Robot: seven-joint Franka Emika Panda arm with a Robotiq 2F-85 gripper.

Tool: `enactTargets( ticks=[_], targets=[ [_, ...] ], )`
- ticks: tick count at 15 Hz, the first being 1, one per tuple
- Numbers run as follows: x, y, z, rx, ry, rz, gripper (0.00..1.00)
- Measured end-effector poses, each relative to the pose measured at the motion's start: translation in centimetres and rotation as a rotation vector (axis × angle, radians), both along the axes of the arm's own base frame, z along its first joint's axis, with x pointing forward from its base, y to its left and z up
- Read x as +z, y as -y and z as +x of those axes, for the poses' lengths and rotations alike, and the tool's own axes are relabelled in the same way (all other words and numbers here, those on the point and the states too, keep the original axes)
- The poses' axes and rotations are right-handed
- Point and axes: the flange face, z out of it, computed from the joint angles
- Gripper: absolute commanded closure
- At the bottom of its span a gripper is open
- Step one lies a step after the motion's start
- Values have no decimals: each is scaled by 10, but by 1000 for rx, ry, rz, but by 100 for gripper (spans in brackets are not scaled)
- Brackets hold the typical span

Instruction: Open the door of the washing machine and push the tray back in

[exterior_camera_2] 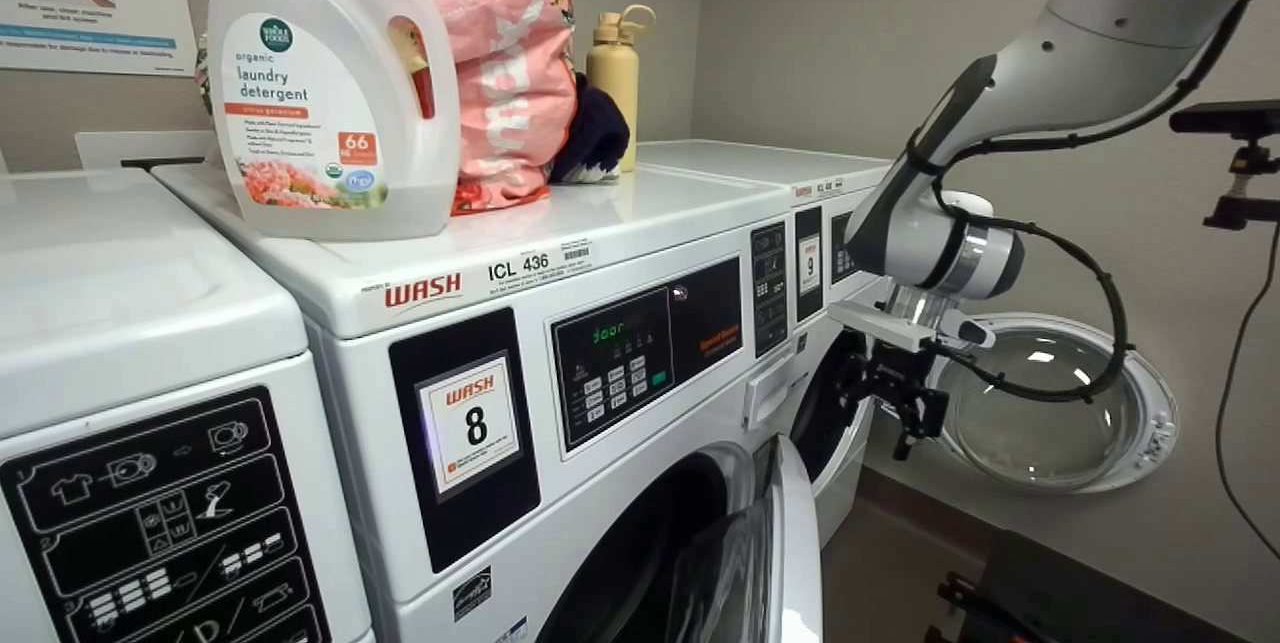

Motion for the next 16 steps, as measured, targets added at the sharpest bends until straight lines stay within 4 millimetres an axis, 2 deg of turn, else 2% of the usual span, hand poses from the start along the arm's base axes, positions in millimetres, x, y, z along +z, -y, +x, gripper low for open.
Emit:
enactTargets(
  ticks=[4, 9, 14, 16],
  targets=[
    [33, -24, -33, 133, 11, -48, 0],
    [75, -54, -60, 251, 59, -152, 0],
    [154, -58, -54, 314, 152, -257, 0],
    [174, -69, -58, 336, 176, -281, 0]
  ],
)
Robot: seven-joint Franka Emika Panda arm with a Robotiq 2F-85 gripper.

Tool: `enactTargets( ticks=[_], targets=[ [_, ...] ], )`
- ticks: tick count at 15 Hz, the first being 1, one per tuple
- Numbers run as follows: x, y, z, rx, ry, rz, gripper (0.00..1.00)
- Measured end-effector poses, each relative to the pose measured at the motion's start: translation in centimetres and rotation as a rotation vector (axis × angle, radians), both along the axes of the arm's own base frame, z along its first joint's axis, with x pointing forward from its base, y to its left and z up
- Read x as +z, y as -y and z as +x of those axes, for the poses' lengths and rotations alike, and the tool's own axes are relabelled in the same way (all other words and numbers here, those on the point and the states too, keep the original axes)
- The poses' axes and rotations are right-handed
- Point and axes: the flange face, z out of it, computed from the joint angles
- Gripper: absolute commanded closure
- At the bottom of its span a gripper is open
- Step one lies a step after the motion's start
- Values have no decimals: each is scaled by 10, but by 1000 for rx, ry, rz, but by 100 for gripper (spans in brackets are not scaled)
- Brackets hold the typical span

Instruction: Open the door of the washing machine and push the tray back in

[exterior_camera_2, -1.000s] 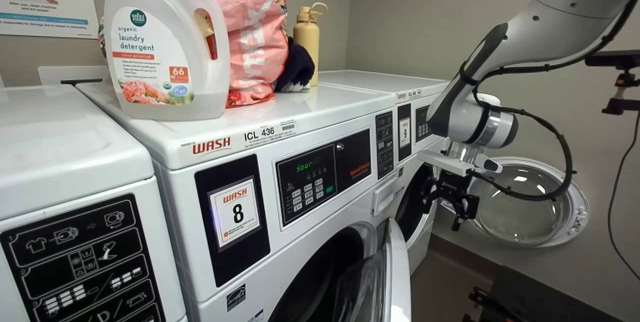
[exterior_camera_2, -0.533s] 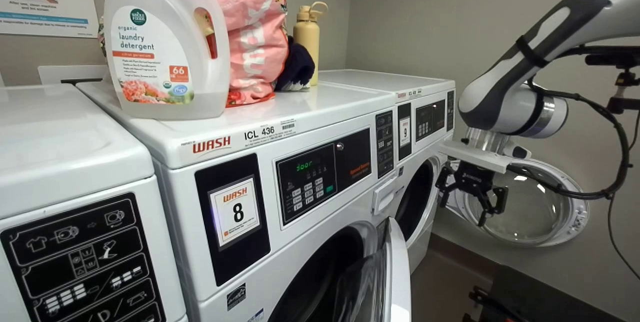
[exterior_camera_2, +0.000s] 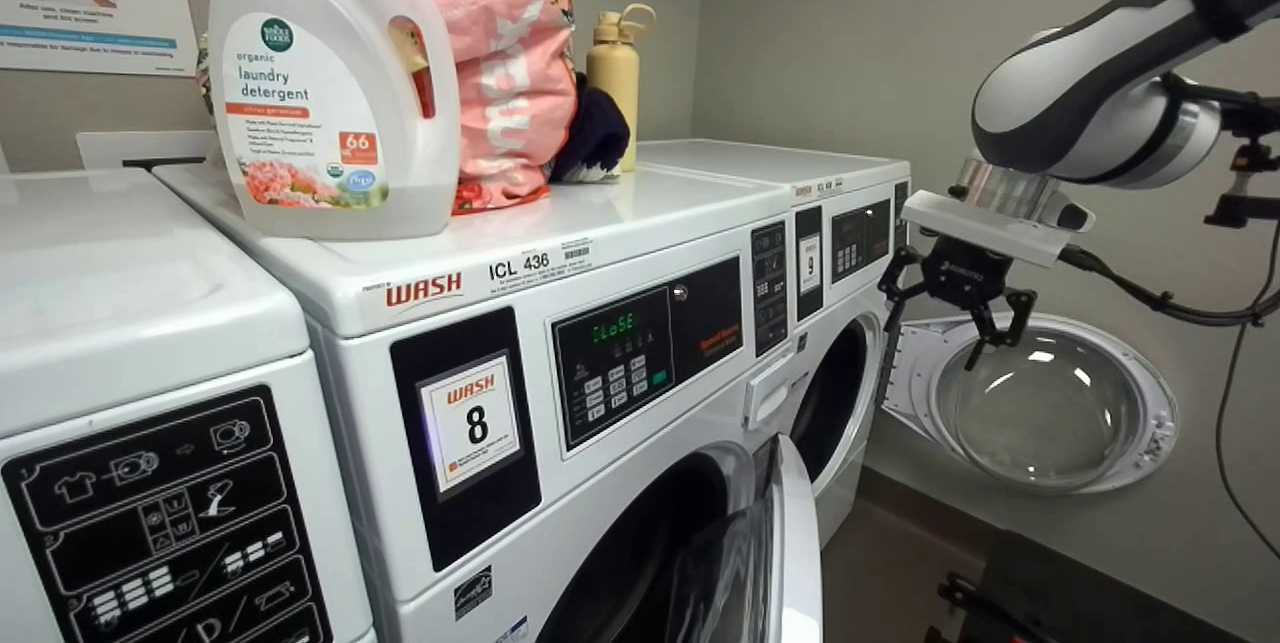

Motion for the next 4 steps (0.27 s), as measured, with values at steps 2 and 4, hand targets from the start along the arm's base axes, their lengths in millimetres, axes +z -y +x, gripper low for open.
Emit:
enactTargets(
  ticks=[2, 4],
  targets=[
    [20, -9, -1, 24, 17, -14, 0],
    [36, -18, -3, 45, 27, -23, 0]
  ],
)
